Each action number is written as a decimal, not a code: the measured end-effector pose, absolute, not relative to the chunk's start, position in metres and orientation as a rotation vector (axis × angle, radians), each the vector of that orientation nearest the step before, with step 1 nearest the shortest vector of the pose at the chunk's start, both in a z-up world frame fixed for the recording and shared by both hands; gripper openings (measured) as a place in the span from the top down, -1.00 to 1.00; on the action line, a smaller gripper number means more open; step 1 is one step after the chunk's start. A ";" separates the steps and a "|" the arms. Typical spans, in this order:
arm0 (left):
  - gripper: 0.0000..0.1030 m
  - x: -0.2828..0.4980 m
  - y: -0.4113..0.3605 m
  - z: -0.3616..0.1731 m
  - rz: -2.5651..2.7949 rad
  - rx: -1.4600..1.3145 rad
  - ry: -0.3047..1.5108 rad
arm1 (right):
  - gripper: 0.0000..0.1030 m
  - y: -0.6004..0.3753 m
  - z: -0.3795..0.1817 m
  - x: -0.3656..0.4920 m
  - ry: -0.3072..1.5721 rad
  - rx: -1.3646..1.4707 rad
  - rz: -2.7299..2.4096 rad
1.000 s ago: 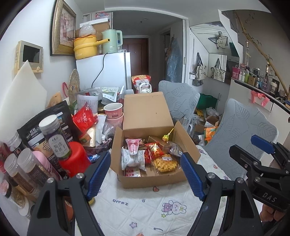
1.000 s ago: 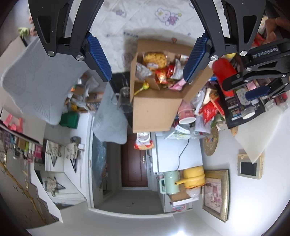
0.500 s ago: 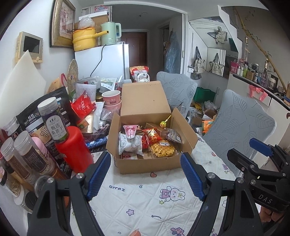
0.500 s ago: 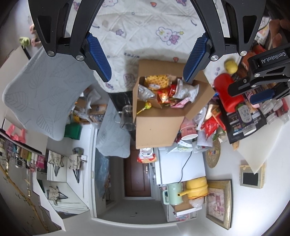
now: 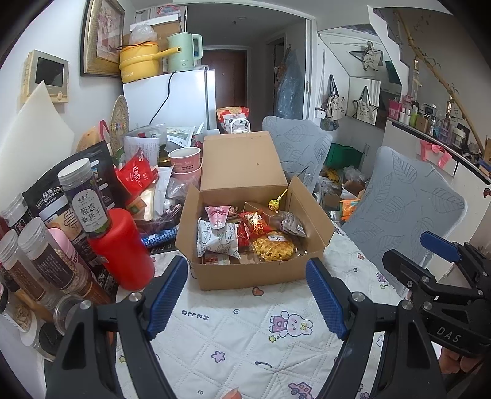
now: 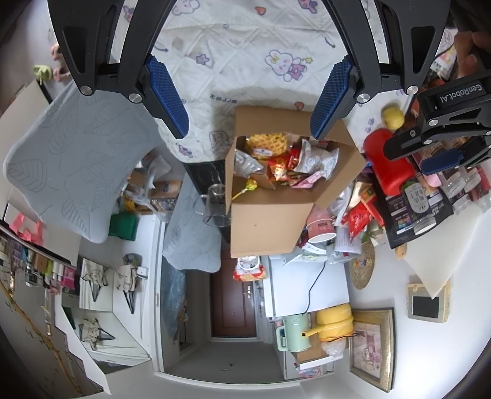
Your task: Organize snacks
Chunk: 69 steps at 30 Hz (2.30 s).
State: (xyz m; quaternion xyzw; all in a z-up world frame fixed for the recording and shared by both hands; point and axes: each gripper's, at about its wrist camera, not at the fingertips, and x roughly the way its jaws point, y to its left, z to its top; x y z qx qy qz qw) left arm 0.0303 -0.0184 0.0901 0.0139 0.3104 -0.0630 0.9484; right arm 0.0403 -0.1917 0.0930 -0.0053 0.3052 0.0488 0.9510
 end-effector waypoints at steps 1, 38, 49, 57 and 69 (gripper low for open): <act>-0.54 0.031 -0.019 0.090 -0.129 0.029 0.632 | -0.60 -0.192 0.093 0.041 0.621 -0.011 0.101; -0.54 0.030 -0.013 0.090 -0.142 -0.002 0.633 | -0.60 -0.189 0.090 0.046 0.630 -0.037 0.122; -0.54 0.029 -0.009 0.090 -0.155 0.008 0.625 | -0.60 -0.188 0.091 0.042 0.624 -0.042 0.114; -0.54 0.029 -0.009 0.090 -0.180 0.012 0.628 | -0.60 -0.187 0.088 0.035 0.632 -0.038 0.099; -0.54 0.031 -0.011 0.086 -0.200 0.025 0.638 | -0.60 -0.188 0.086 0.032 0.638 -0.029 0.083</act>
